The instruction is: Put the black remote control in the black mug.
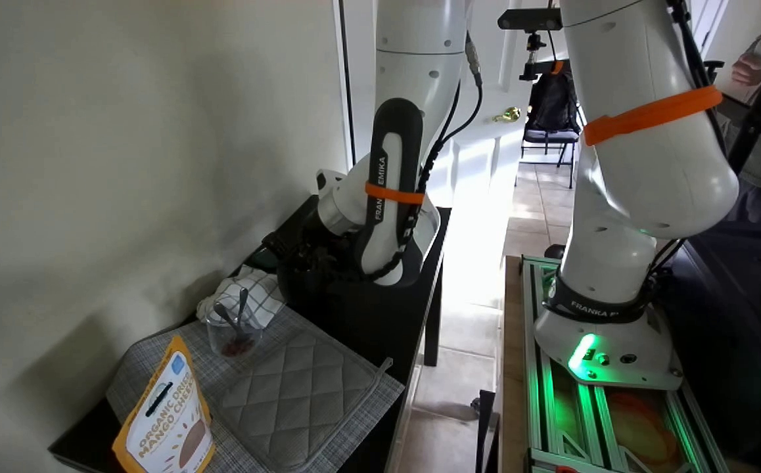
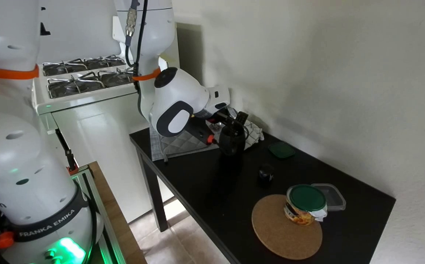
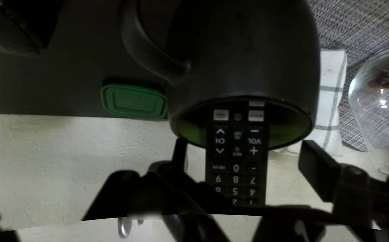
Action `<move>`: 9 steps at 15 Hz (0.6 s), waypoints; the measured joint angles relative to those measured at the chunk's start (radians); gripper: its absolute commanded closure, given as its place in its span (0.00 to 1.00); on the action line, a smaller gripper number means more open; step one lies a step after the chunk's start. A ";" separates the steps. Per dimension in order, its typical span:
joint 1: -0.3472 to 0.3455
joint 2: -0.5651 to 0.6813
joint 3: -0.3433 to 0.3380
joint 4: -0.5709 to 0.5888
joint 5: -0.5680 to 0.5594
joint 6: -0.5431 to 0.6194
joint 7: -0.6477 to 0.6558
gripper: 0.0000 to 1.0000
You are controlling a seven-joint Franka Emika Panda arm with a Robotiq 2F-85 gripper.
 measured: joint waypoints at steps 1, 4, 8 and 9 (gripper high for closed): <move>0.000 0.000 0.000 -0.001 0.000 -0.001 0.000 0.00; 0.000 -0.011 0.000 -0.013 0.000 -0.003 -0.001 0.00; -0.019 -0.144 0.001 -0.077 -0.035 0.000 0.001 0.00; -0.025 -0.179 -0.001 -0.072 -0.036 -0.002 -0.001 0.00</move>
